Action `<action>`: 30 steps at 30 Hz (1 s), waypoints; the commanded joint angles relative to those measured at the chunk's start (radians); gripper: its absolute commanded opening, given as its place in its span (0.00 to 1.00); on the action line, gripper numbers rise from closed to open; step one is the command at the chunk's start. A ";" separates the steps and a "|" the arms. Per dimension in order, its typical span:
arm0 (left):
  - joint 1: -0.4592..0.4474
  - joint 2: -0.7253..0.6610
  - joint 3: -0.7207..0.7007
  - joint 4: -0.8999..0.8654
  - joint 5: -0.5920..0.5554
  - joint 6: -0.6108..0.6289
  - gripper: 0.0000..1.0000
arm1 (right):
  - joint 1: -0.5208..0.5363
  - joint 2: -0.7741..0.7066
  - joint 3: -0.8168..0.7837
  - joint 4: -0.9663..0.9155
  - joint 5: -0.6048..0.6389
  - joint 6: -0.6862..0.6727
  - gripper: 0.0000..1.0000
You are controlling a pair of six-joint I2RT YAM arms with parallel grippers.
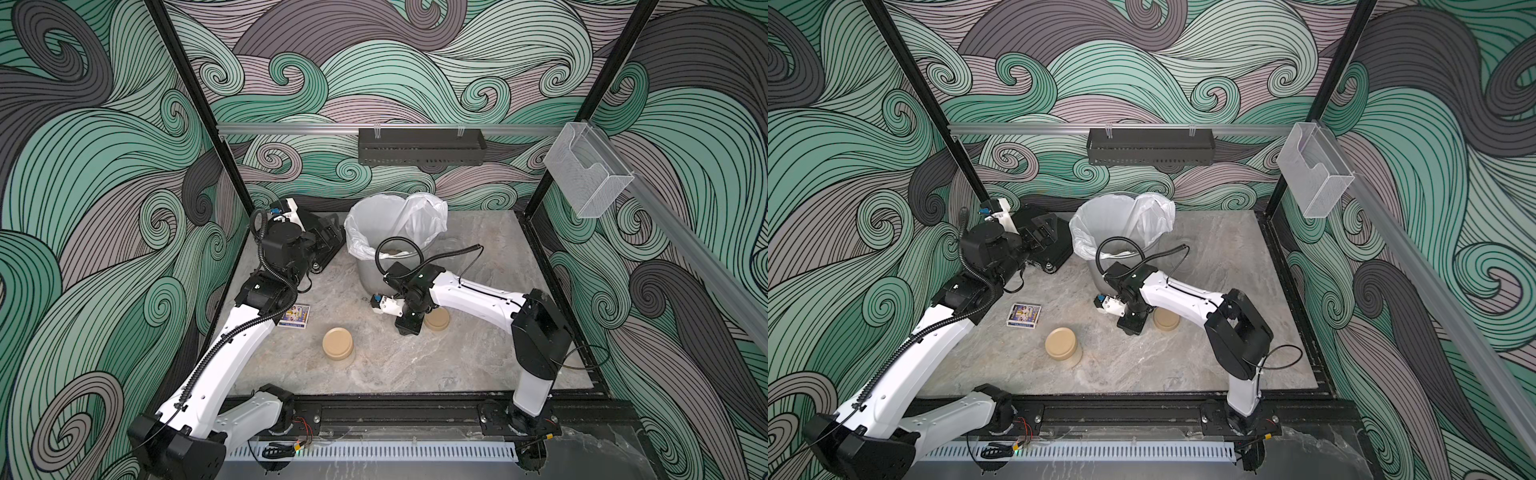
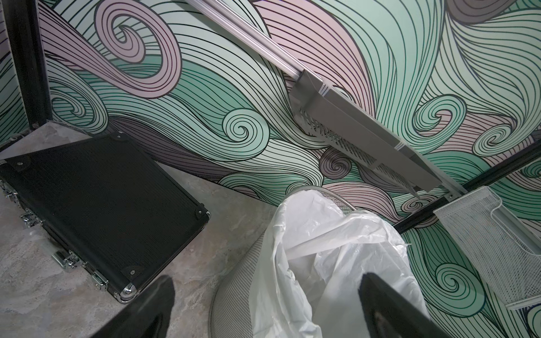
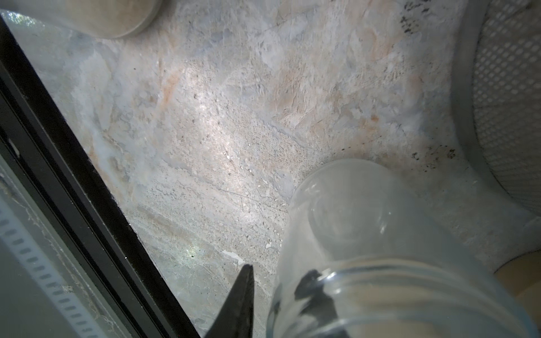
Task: Empty moldy rice from jars
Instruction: Place the jar at the center of the board.
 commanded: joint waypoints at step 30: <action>0.057 0.001 0.042 -0.049 -0.029 0.057 0.99 | 0.067 -0.374 0.034 -0.100 0.058 0.066 0.55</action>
